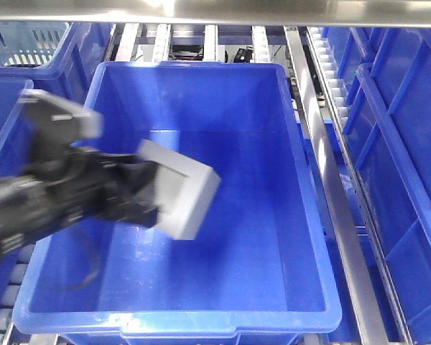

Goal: Sort gray base to blue bin
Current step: 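Lower the block into the blue bin and open the left gripper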

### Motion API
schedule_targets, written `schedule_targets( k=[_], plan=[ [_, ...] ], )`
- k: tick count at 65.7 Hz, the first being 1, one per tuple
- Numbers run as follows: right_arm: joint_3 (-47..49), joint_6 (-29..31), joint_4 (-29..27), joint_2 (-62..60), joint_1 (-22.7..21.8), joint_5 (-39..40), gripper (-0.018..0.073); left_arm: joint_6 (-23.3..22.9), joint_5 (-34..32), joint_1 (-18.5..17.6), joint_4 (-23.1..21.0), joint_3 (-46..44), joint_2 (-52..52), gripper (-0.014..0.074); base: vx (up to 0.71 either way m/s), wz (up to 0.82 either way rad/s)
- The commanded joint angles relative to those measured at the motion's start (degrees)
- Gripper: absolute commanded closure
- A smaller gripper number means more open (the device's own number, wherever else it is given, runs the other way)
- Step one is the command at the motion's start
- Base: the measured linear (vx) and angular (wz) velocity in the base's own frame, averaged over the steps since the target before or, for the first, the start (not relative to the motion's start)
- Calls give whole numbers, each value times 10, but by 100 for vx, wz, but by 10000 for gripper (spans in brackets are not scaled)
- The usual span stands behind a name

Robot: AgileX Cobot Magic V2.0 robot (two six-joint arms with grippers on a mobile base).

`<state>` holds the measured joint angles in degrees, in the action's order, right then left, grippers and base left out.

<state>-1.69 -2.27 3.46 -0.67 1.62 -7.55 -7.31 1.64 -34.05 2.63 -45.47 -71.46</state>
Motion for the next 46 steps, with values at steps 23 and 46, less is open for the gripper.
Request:
schedule_targets(
  k=[23,46],
  plan=[
    [-9,4,4,-7,-2,43,568,-8,14,-1,-3,-158,-201,568,0,0],
    [-9,4,4,-7,-2,43,568,-13,32,1,-26,-186,-255,507,0,0]
  ],
)
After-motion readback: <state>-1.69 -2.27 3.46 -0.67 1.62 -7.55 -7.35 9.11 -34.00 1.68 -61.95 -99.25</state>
